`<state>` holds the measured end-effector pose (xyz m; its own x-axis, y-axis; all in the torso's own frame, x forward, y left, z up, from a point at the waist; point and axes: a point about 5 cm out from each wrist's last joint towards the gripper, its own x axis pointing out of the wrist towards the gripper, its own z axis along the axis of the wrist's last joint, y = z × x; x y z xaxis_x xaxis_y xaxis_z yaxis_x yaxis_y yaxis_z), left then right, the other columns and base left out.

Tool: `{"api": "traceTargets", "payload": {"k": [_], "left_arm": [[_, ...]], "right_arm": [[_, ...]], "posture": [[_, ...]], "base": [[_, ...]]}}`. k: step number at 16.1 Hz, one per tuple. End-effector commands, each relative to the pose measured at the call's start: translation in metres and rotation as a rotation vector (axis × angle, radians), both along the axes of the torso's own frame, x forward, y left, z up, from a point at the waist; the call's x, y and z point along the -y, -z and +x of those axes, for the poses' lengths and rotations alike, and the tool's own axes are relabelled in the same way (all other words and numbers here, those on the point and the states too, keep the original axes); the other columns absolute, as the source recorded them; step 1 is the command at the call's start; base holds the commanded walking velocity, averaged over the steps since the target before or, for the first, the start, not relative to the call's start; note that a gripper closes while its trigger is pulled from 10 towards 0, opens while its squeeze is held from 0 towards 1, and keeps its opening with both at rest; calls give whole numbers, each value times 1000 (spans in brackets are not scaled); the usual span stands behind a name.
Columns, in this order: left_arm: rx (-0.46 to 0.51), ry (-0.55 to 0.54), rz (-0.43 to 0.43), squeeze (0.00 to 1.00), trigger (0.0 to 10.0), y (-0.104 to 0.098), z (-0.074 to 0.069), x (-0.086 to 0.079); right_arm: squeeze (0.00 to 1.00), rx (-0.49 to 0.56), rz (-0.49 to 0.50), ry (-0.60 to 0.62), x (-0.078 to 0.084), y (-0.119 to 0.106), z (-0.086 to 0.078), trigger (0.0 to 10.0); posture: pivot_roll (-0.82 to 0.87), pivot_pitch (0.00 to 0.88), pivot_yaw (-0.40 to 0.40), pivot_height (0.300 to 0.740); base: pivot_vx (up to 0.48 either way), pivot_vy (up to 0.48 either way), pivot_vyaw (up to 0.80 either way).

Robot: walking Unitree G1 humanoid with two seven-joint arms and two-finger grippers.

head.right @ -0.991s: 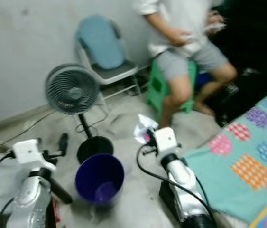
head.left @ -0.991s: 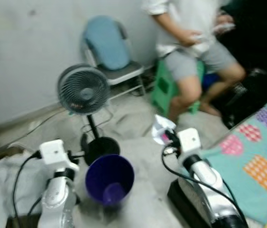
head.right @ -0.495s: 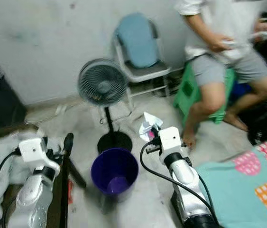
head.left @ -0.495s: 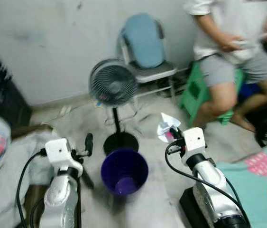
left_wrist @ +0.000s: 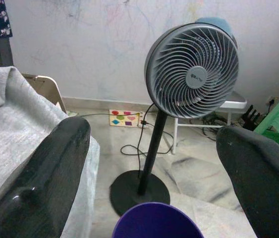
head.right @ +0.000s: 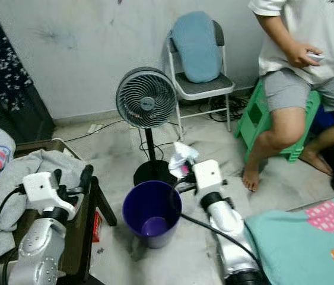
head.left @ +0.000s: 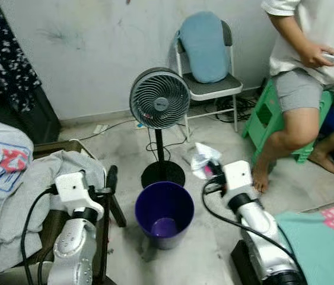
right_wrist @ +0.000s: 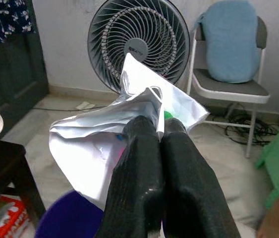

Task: Clean up the room

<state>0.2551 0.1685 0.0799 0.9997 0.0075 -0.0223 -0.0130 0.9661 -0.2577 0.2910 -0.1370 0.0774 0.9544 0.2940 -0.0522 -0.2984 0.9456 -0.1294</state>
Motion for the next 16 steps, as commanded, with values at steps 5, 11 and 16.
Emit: {"api": "traceTargets", "payload": {"k": [5,11,16], "left_arm": [[22,37,-16,0,10000,-4,0,3],[27,46,-19,0,10000,-4,1,4],[26,48,-16,0,10000,-4,2,3]], "right_arm": [[0,12,-4,10,3,-5,2,10000],[0,11,-8,7,2,-5,2,10000],[0,8,-12,9,3,-4,2,10000]], "posture": [[-181,0,55,740],[-183,0,57,740],[-185,0,59,740]], "base": [[159,0,0],[304,0,0],[323,0,0]]}}
